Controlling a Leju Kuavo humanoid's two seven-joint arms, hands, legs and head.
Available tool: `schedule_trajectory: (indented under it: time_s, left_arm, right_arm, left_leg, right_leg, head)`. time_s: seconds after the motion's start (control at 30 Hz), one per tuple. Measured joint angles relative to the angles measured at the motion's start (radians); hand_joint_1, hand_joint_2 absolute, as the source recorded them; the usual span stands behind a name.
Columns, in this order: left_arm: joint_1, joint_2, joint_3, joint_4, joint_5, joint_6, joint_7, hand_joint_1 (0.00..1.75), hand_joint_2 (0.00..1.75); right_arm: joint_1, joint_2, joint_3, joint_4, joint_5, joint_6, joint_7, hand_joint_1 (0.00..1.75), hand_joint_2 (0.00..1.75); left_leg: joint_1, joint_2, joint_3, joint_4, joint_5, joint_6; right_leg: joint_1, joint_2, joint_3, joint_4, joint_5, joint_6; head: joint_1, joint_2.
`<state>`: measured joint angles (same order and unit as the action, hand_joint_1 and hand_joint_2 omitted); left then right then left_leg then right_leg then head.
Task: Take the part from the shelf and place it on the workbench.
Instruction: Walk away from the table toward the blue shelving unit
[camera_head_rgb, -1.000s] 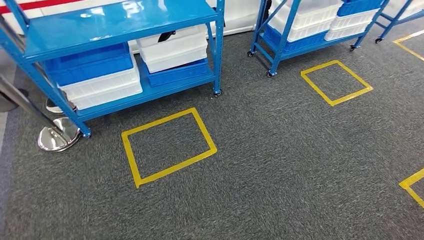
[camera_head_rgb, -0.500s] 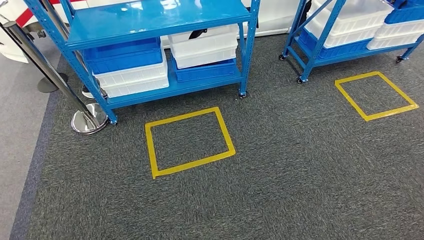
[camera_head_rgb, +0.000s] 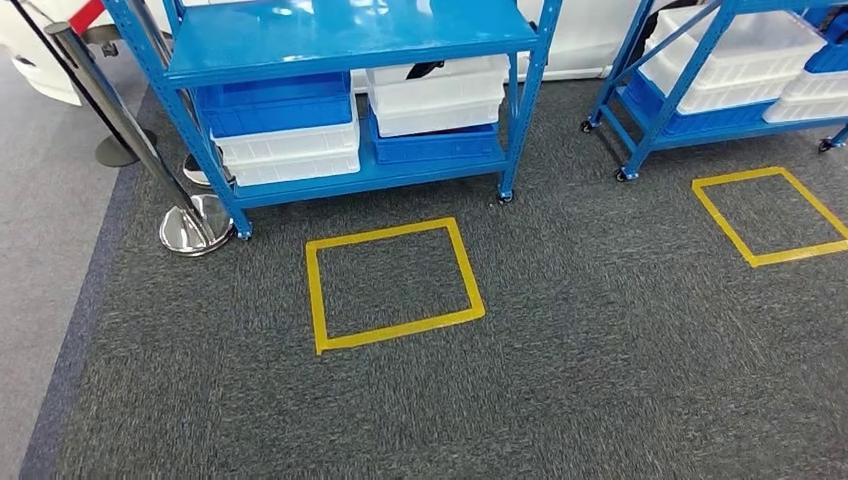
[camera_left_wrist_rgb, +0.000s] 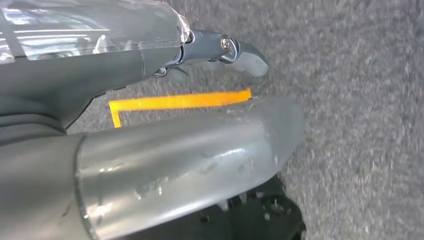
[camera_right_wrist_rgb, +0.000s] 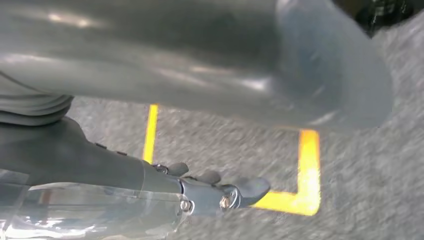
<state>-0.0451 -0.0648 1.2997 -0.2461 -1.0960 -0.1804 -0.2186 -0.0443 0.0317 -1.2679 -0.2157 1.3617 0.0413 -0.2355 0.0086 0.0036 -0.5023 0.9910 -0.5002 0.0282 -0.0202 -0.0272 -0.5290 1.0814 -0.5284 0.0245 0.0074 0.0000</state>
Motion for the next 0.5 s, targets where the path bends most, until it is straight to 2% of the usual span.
schedule_trajectory:
  time_s: [0.03,0.1,0.13,0.17,0.2,0.23,0.3,0.33,0.37,0.43,0.47,0.5]
  left_arm:
    - [0.0,0.0,0.0,0.0,-0.001,0.0,0.0,0.0,0.0]
    - [0.0,0.0,0.0,0.0,-0.003,-0.001,0.001,0.0,0.0]
    - [0.0,0.0,0.0,0.0,-0.003,-0.001,0.001,0.0,0.0]
    - [0.002,0.0,0.0,0.0,-0.003,-0.001,0.002,0.0,0.0]
    - [0.003,0.0,0.0,0.0,-0.003,-0.001,0.002,0.0,0.0]
    - [0.004,-0.001,0.0,0.0,-0.003,-0.001,0.003,0.0,0.0]
    - [0.006,-0.002,0.0,0.0,-0.004,-0.001,0.003,0.0,0.0]
    - [0.005,-0.003,0.0,0.0,-0.004,-0.002,0.004,0.0,0.0]
    - [0.005,-0.003,0.0,0.001,-0.004,-0.002,0.004,0.0,0.0]
    - [0.0,-0.003,0.0,0.001,-0.004,-0.002,0.004,0.0,0.0]
    - [-0.002,-0.003,0.0,0.001,-0.004,-0.002,0.004,0.0,0.0]
    - [-0.004,-0.003,0.0,0.001,-0.004,-0.002,0.004,0.0,0.0]
  right_arm:
    - [0.0,0.0,0.0,0.0,0.001,0.0,0.002,0.0,0.0]
    - [0.002,0.0,0.0,0.0,0.001,0.001,0.004,0.0,0.0]
    - [0.004,0.0,0.0,0.0,0.001,0.001,0.004,0.0,0.0]
    - [0.008,0.0,0.0,0.0,0.001,0.001,0.005,0.0,0.0]
    - [0.011,-0.001,0.0,0.0,0.001,0.001,0.005,0.0,0.0]
    - [0.014,-0.001,0.0,0.0,0.001,0.001,0.005,0.0,0.0]
    - [0.021,-0.003,0.0,0.0,0.001,0.001,0.005,0.0,0.0]
    - [0.021,-0.003,0.0,0.0,0.001,0.002,0.005,0.0,0.0]
    - [0.021,-0.003,0.0,0.0,0.001,0.002,0.005,0.0,0.0]
    - [0.017,-0.003,0.0,0.0,0.001,0.002,0.005,0.0,0.0]
    - [0.017,-0.003,0.0,0.0,0.001,0.002,0.005,0.0,0.0]
    - [0.017,-0.002,-0.001,0.0,0.001,0.002,0.005,0.0,0.0]
  left_leg:
    - [0.0,-0.001,0.012,-0.002,-0.003,0.005]
    - [-0.002,-0.006,0.029,-0.002,-0.018,0.008]
    - [-0.003,-0.009,0.039,-0.002,-0.028,0.008]
    - [-0.004,-0.014,0.052,-0.002,-0.039,0.007]
    - [-0.004,-0.018,0.068,-0.002,-0.052,0.006]
    - [-0.004,-0.022,0.086,-0.002,-0.066,0.004]
    - [-0.004,-0.028,0.118,-0.003,-0.097,-0.003]
    - [-0.005,-0.029,0.129,-0.007,-0.11,-0.009]
    - [-0.006,-0.03,0.143,-0.013,-0.118,-0.016]
    - [-0.006,-0.029,0.153,-0.006,-0.105,-0.031]
    - [-0.005,-0.026,0.141,0.031,-0.082,-0.037]
    - [-0.004,-0.023,0.108,0.09,-0.057,-0.041]
  right_leg:
    - [-0.001,0.009,-0.031,0.05,-0.019,0.003]
    - [-0.002,0.021,-0.121,0.171,-0.061,0.007]
    - [-0.002,0.022,-0.163,0.213,-0.076,0.008]
    - [-0.001,0.023,-0.189,0.224,-0.081,0.008]
    - [-0.001,0.023,-0.199,0.202,-0.069,0.007]
    - [-0.001,0.023,-0.197,0.153,-0.038,0.005]
    - [0.003,0.025,-0.183,0.045,0.073,-0.005]
    - [0.006,0.026,-0.176,0.014,0.111,-0.011]
    - [0.01,0.027,-0.172,-0.001,0.133,-0.019]
    - [0.012,0.027,-0.151,-0.011,0.117,-0.035]
    - [0.011,0.027,-0.133,-0.023,0.109,-0.044]
    - [0.009,0.026,-0.112,-0.034,0.1,-0.051]
  head:
    - [0.003,0.0]
    - [0.007,0.0]
    - [0.008,0.0]
    - [0.008,0.0]
    - [0.009,0.0]
    - [0.009,0.0]
    - [0.011,0.0]
    - [0.011,0.0]
    - [0.012,0.0]
    - [0.011,0.0]
    - [0.011,0.0]
    - [0.009,0.0]
